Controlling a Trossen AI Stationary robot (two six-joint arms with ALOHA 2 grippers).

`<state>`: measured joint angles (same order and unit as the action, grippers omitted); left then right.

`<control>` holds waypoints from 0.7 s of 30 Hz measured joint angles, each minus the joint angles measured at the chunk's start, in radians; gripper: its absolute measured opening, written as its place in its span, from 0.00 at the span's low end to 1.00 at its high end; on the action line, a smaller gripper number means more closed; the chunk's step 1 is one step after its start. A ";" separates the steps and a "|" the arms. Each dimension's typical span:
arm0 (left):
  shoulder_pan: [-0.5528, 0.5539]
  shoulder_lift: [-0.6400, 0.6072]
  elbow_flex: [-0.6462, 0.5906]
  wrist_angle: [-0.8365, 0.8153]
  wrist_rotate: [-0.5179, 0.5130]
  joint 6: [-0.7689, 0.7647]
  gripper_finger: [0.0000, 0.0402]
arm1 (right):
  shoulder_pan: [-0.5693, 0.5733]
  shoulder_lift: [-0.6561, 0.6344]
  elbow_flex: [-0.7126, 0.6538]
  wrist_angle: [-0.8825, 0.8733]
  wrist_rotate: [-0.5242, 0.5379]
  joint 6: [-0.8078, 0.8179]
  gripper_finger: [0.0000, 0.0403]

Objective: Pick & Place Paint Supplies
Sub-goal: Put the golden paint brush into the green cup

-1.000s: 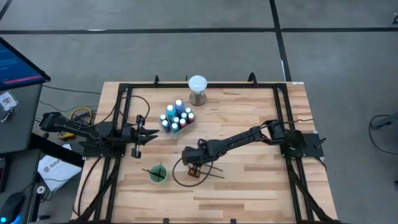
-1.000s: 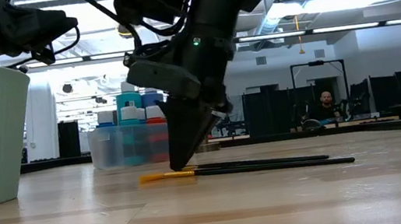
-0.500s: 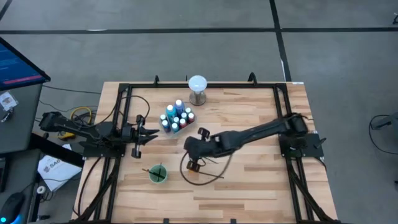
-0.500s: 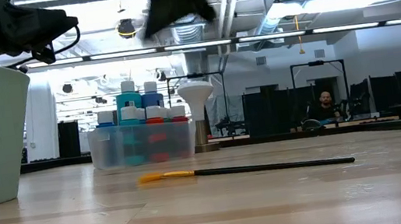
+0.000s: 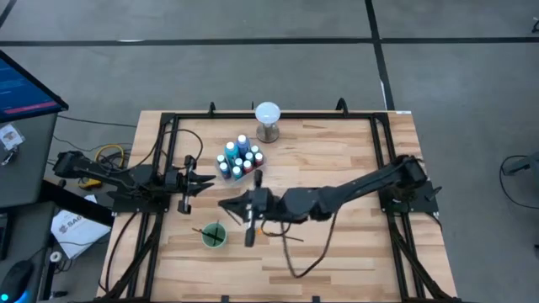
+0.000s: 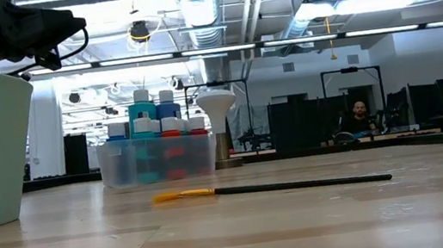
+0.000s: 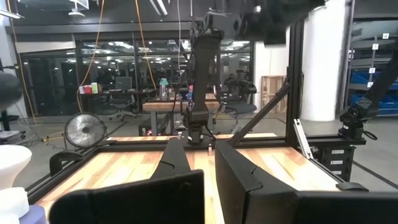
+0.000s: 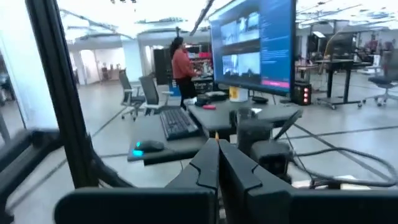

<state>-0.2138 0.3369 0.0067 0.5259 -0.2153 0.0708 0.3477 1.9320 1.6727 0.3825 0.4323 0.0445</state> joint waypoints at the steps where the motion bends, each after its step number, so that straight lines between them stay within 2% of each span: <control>1: 0.000 0.002 0.000 0.001 0.000 0.000 0.00 | 0.000 0.017 -0.002 0.031 -0.023 -0.008 0.00; 8: 0.000 0.006 0.000 0.006 0.000 0.000 0.00 | -0.013 0.149 0.002 0.303 -0.137 -0.002 0.00; 12: 0.000 0.010 0.000 0.009 0.000 0.000 0.00 | -0.027 0.196 -0.002 0.400 -0.175 0.007 0.00; 21: 0.000 0.013 0.000 0.016 0.000 0.000 0.00 | -0.050 0.267 0.009 0.445 -0.226 0.038 0.00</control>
<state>-0.2138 0.3496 0.0064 0.5419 -0.2153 0.0704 0.2981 2.1987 1.6821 0.8277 0.2062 0.0829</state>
